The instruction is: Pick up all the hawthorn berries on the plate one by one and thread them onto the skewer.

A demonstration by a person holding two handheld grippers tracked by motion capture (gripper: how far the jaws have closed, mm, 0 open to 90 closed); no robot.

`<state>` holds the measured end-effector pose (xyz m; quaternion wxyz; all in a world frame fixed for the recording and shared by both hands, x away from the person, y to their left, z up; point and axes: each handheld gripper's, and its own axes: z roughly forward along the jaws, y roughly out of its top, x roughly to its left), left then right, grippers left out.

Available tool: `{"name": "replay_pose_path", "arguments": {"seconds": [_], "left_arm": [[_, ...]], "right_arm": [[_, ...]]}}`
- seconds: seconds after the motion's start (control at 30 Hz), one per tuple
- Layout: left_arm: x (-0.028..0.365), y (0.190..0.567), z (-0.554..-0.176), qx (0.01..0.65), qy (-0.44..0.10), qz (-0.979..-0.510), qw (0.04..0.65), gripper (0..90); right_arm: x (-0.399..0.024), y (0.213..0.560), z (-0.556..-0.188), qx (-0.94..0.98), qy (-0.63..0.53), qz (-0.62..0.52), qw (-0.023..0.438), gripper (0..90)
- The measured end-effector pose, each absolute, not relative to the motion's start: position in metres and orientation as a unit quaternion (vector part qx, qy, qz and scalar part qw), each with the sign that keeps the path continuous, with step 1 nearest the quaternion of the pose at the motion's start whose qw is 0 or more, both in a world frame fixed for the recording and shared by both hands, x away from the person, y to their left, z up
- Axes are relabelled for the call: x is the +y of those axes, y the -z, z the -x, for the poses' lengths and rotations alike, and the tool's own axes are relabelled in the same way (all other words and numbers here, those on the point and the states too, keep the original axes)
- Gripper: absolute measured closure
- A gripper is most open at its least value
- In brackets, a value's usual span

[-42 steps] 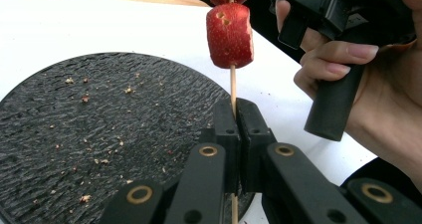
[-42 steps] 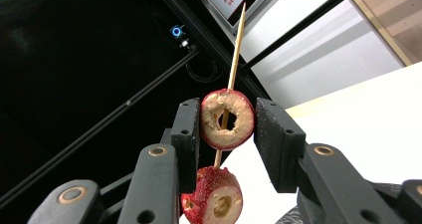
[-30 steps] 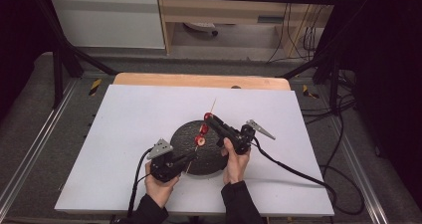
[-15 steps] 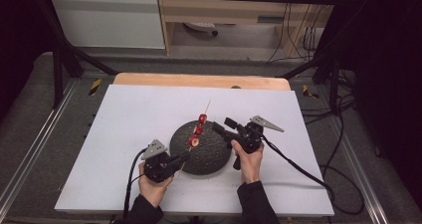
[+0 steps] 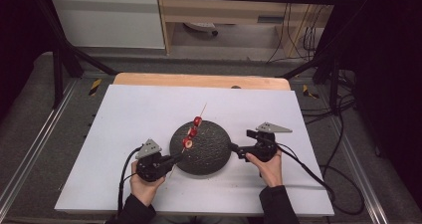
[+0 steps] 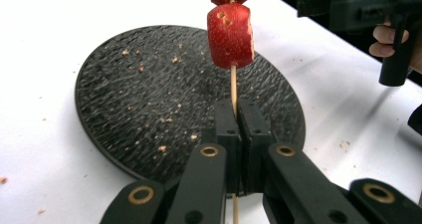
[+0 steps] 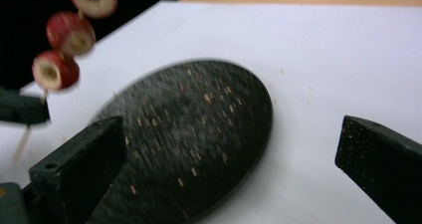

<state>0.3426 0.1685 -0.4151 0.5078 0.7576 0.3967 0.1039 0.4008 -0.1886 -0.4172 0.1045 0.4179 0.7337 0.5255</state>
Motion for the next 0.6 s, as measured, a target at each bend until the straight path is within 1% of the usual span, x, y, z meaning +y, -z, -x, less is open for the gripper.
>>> {"name": "replay_pose_path", "arguments": {"seconds": [0.33,0.4,0.6], "left_arm": [[0.18,0.409,-0.347,0.389,-0.105,-0.777,0.483,87.8],[0.181,0.407,-0.349,0.387,-0.107,-0.782,0.476,87.8],[0.183,0.4,-0.36,0.385,-0.111,-0.798,0.45,87.8]], "right_arm": [[-0.223,0.44,-0.387,0.767,-0.482,-0.409,0.108,1.5],[-0.229,0.444,-0.384,0.771,-0.474,-0.41,0.115,1.5],[-0.243,0.455,-0.374,0.784,-0.451,-0.41,0.121,1.8]]}}
